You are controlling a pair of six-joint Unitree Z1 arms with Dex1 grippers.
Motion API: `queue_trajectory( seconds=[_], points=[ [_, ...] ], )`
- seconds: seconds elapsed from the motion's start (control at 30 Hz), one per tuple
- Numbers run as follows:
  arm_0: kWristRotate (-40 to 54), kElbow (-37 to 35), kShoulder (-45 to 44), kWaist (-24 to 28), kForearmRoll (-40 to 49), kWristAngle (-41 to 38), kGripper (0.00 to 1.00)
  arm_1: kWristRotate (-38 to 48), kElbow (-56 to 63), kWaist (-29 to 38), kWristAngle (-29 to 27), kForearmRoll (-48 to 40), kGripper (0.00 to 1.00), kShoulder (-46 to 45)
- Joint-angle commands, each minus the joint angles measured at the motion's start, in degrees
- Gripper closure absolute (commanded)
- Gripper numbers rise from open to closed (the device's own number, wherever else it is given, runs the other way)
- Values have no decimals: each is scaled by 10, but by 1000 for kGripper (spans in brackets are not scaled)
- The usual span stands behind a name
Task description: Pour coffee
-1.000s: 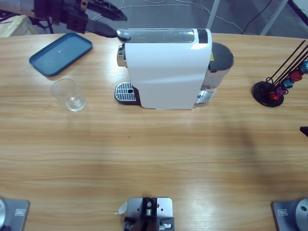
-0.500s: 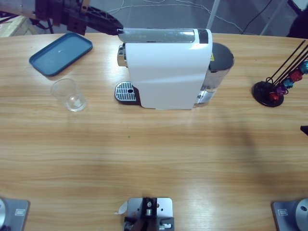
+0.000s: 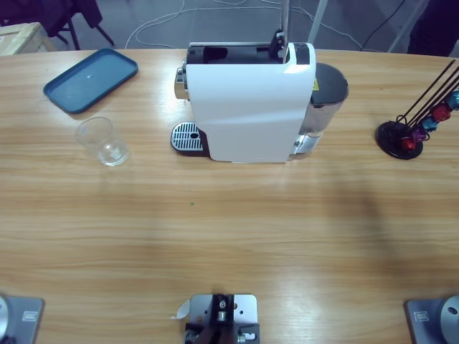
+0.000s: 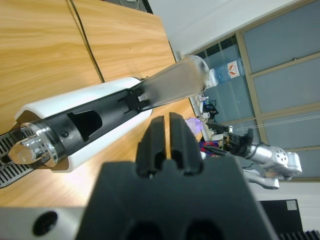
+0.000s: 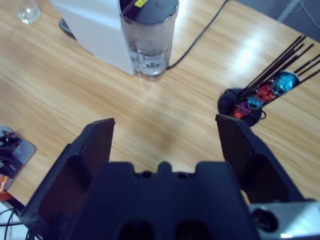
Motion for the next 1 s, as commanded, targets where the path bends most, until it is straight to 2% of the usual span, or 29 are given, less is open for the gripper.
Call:
queue_trajectory(
  seconds=[0.03, 0.07, 0.1, 0.17, 0.23, 0.33, 0.47, 0.57, 0.67, 0.77, 0.87, 1.0],
  points=[
    [251, 4, -36, -103, 48, 213, 266, -2, -19, -3, -41, 27, 285, 11],
    [358, 16, -39, -132, 62, 252, 108, -2, -17, -3, -58, 25, 285, 20],
    [439, 40, -46, -157, 67, 296, 37, -1, -12, -3, -77, 20, 287, 29],
    [493, 107, -80, -190, 68, 362, 32, 4, 15, -5, -115, -5, 317, 38],
    [527, 178, -135, -197, 67, 372, 27, 5, 41, -27, -131, -42, 395, 44],
    [527, 282, -250, -197, 65, 384, 7, 9, 91, -84, -128, -126, 409, 64],
    [517, 360, -354, -197, 65, 398, 1, 15, 147, -136, -104, -259, 409, 124],
    [501, 387, -381, -197, 65, 418, 0, 15, 159, -154, -81, -328, 409, 183],
    [491, 392, -369, -194, 62, 436, 0, 17, 155, -169, -79, -368, 410, 231],
    [489, 391, -348, -180, 51, 436, 0, 18, 149, -192, -84, -380, 416, 254],
    [485, 391, -335, -178, 43, 436, 0, 20, 149, -210, -88, -384, 520, 259],
    [478, 392, -320, -175, 41, 436, 0, 21, 150, -218, -93, -393, 524, 267]
  ],
)
